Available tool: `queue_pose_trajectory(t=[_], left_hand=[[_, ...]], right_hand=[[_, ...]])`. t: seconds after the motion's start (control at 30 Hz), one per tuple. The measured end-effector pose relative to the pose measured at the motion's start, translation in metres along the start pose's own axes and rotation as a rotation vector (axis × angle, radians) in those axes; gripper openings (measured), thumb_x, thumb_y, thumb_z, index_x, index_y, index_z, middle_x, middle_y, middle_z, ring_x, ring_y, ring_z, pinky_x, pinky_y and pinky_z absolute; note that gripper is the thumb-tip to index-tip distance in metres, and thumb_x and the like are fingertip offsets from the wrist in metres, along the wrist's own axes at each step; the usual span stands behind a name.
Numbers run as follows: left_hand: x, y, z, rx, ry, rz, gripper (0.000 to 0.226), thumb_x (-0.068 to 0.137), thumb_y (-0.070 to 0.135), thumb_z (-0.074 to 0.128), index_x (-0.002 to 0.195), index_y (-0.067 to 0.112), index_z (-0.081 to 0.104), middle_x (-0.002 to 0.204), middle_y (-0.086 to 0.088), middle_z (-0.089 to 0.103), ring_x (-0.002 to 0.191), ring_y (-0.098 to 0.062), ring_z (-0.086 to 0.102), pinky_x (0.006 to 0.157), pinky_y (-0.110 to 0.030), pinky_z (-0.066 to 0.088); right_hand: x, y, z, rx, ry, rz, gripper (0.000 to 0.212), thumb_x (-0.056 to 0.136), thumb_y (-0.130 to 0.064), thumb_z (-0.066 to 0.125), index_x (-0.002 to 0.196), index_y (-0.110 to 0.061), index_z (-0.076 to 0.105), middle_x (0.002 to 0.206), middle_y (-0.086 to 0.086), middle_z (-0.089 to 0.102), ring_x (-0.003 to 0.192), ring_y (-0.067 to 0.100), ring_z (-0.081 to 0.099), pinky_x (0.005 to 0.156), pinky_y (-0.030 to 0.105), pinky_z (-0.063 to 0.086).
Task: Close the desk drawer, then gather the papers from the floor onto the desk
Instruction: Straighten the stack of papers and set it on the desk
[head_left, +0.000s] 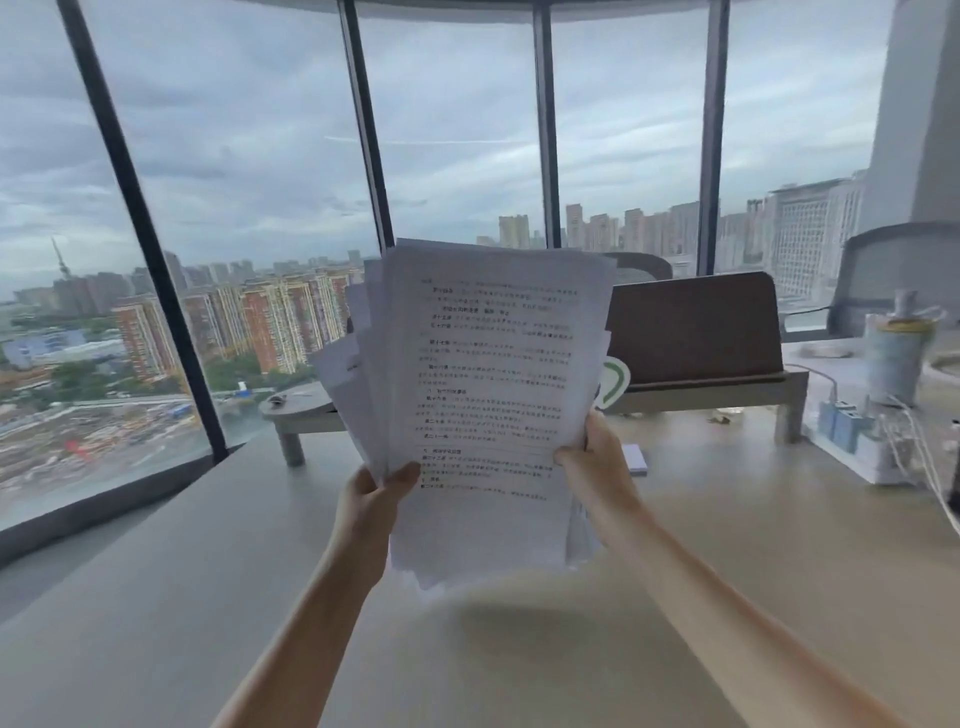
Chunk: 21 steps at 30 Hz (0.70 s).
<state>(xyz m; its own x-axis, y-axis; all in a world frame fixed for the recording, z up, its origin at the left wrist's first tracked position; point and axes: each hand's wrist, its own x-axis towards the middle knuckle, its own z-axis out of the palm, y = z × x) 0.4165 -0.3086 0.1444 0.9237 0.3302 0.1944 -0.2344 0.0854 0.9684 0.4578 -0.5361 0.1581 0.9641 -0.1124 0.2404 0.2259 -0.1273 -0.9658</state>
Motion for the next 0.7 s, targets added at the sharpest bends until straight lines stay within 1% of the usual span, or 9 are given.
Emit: queue_pose_trajectory(t=[0.1, 0.2, 0.3, 0.33, 0.4, 0.47, 0.5, 0.57, 0.7], left_hand=[[0.022, -0.011, 0.002, -0.012, 0.003, -0.021, 0.017, 0.086, -0.003, 0.062, 0.096, 0.007, 0.071, 0.091, -0.009, 0.077, 0.087, -0.030, 0.070, 0.083, -0.042, 0.055], [0.030, -0.012, 0.006, 0.008, -0.032, -0.028, 0.016, 0.086, -0.003, 0.061, 0.096, 0.005, 0.071, 0.093, -0.013, 0.076, 0.084, -0.029, 0.069, 0.080, -0.040, 0.055], [0.030, -0.008, 0.012, 0.043, -0.034, -0.051, 0.018, 0.085, -0.005, 0.060, 0.090, 0.009, 0.070, 0.087, -0.010, 0.074, 0.081, -0.029, 0.067, 0.078, -0.040, 0.055], [0.029, -0.006, 0.015, 0.057, -0.037, -0.060, 0.019, 0.084, -0.006, 0.059, 0.089, 0.009, 0.070, 0.087, -0.010, 0.074, 0.082, -0.030, 0.067, 0.079, -0.042, 0.054], [0.026, -0.003, 0.019, 0.081, -0.053, -0.064, 0.020, 0.083, -0.006, 0.059, 0.091, 0.008, 0.070, 0.092, -0.014, 0.073, 0.088, -0.034, 0.068, 0.085, -0.048, 0.054], [0.022, -0.001, 0.021, 0.088, -0.080, -0.055, 0.023, 0.081, -0.004, 0.060, 0.100, 0.004, 0.070, 0.099, -0.016, 0.074, 0.096, -0.038, 0.068, 0.089, -0.051, 0.055], [0.017, 0.001, 0.022, 0.086, -0.100, -0.042, 0.026, 0.080, -0.002, 0.061, 0.104, 0.004, 0.069, 0.101, -0.016, 0.074, 0.097, -0.037, 0.069, 0.088, -0.049, 0.056], [0.008, 0.001, 0.024, 0.082, -0.125, -0.014, 0.029, 0.077, 0.003, 0.064, 0.105, 0.004, 0.069, 0.102, -0.016, 0.074, 0.098, -0.037, 0.069, 0.084, -0.047, 0.058], [-0.007, -0.005, 0.024, 0.036, -0.082, 0.010, 0.020, 0.081, 0.002, 0.064, 0.098, 0.007, 0.071, 0.113, -0.022, 0.068, 0.099, -0.040, 0.067, 0.088, -0.054, 0.056]], right_hand=[[0.017, 0.012, 0.006, 0.023, 0.005, 0.003, 0.054, 0.073, 0.008, 0.042, 0.110, -0.027, 0.061, 0.109, -0.005, 0.071, 0.105, 0.018, 0.065, 0.089, 0.047, 0.056], [0.021, 0.018, 0.006, 0.069, -0.019, 0.028, 0.058, 0.077, 0.012, 0.040, 0.112, -0.030, 0.061, 0.108, -0.007, 0.071, 0.105, 0.013, 0.065, 0.088, 0.041, 0.056], [0.019, 0.019, 0.002, 0.070, -0.015, 0.040, 0.056, 0.077, 0.010, 0.041, 0.115, -0.026, 0.059, 0.112, -0.004, 0.069, 0.109, 0.018, 0.064, 0.092, 0.046, 0.055], [0.017, 0.018, 0.000, 0.077, -0.018, 0.048, 0.054, 0.078, 0.011, 0.042, 0.116, -0.024, 0.058, 0.112, -0.003, 0.068, 0.109, 0.019, 0.063, 0.091, 0.045, 0.055], [0.009, 0.014, -0.006, 0.086, -0.028, 0.050, 0.050, 0.082, 0.013, 0.041, 0.116, -0.020, 0.055, 0.109, -0.004, 0.066, 0.106, 0.016, 0.062, 0.081, 0.036, 0.054], [0.000, 0.010, -0.012, 0.074, -0.017, 0.046, 0.043, 0.083, 0.012, 0.041, 0.113, -0.016, 0.053, 0.105, -0.001, 0.065, 0.100, 0.019, 0.062, 0.071, 0.032, 0.051], [-0.003, 0.009, -0.014, 0.064, -0.012, 0.039, 0.039, 0.083, 0.010, 0.042, 0.111, -0.014, 0.051, 0.106, 0.003, 0.063, 0.098, 0.022, 0.062, 0.069, 0.033, 0.051], [-0.009, 0.007, -0.018, 0.032, -0.013, 0.019, 0.035, 0.084, 0.008, 0.041, 0.112, -0.013, 0.048, 0.111, 0.008, 0.060, 0.098, 0.026, 0.059, 0.071, 0.037, 0.049], [-0.021, 0.010, -0.021, 0.009, -0.013, -0.027, 0.056, 0.082, 0.010, 0.040, 0.130, -0.019, 0.045, 0.123, 0.007, 0.058, 0.107, 0.029, 0.057, 0.081, 0.043, 0.051]])
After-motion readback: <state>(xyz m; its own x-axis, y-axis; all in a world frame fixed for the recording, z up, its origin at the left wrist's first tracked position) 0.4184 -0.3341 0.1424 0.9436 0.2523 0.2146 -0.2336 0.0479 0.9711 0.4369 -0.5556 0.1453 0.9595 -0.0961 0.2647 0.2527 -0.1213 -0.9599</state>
